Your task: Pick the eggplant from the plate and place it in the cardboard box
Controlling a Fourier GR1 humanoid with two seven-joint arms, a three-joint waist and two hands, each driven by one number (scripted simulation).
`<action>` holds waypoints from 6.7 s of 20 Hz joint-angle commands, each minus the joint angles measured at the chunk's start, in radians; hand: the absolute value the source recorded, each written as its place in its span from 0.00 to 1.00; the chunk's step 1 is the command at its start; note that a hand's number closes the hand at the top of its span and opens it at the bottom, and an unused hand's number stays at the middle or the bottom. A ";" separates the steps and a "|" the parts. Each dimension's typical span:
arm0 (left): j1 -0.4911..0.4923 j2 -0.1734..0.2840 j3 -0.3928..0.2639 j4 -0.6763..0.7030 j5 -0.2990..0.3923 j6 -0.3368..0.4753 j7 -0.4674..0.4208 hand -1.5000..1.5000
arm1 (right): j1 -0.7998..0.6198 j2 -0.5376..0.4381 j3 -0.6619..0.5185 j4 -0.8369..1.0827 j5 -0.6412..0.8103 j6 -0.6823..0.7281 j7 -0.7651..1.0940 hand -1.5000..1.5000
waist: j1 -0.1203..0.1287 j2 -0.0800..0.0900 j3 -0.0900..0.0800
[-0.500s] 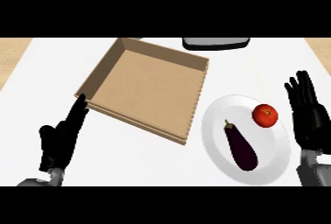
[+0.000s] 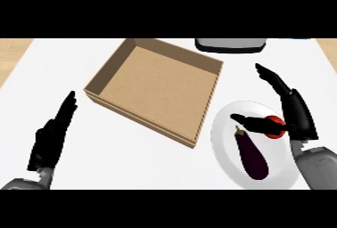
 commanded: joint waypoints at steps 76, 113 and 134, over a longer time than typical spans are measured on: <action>0.067 -0.235 0.283 -0.027 -0.258 -0.255 -0.003 0.50 | 0.031 0.165 0.140 -0.025 0.815 1.015 0.645 0.00 | -0.019 0.002 0.007; 0.058 -0.255 0.312 0.017 -0.273 -0.302 -0.033 0.50 | -0.643 0.063 -0.325 0.648 0.495 0.586 -0.524 1.00 | -0.005 0.000 0.007; 0.026 -0.291 0.310 0.023 -0.311 -0.301 -0.020 0.50 | -1.003 0.372 -0.273 0.801 0.517 0.583 -0.202 1.00 | 0.005 0.009 0.006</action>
